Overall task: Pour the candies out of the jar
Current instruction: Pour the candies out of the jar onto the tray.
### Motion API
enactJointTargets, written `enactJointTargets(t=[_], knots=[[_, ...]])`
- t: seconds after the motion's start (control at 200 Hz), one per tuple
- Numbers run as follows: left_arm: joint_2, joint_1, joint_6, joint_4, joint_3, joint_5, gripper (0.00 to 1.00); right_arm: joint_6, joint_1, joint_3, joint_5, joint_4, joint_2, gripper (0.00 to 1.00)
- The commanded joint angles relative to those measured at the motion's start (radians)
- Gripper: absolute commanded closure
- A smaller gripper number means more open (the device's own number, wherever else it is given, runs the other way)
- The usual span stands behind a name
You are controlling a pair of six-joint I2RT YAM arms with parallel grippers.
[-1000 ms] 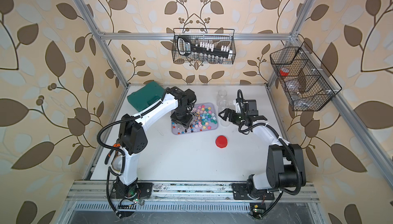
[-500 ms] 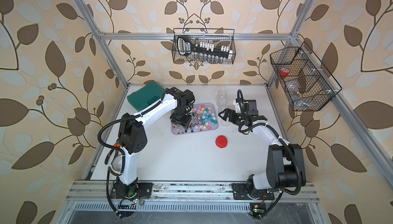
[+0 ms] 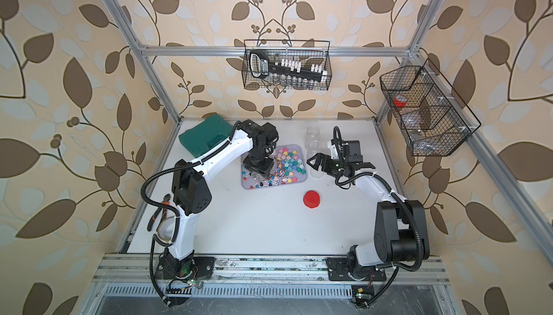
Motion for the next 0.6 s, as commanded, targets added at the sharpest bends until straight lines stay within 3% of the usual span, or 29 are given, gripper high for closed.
enactJointTargets(t=[0.0,0.1,0.26,0.43,0.595], knots=[[-0.039,0.005,0.009,0.004,-0.112,-0.018,0.75,-0.013,-0.001,-0.008,-0.011,0.006,0.009,0.01],[-0.015,0.007,-0.003,0.003,-0.138,-0.002,0.76,-0.013,-0.001,-0.01,-0.016,0.004,0.013,0.01],[0.003,0.005,0.0,-0.05,0.036,-0.027,0.75,-0.012,0.0,-0.01,-0.016,0.002,0.005,0.01],[-0.009,0.009,-0.005,0.002,-0.118,-0.027,0.76,-0.017,-0.002,-0.01,-0.012,-0.003,0.004,0.01],[-0.001,0.004,-0.007,-0.046,0.03,-0.028,0.76,-0.017,0.0,-0.01,-0.015,-0.004,0.001,0.01]])
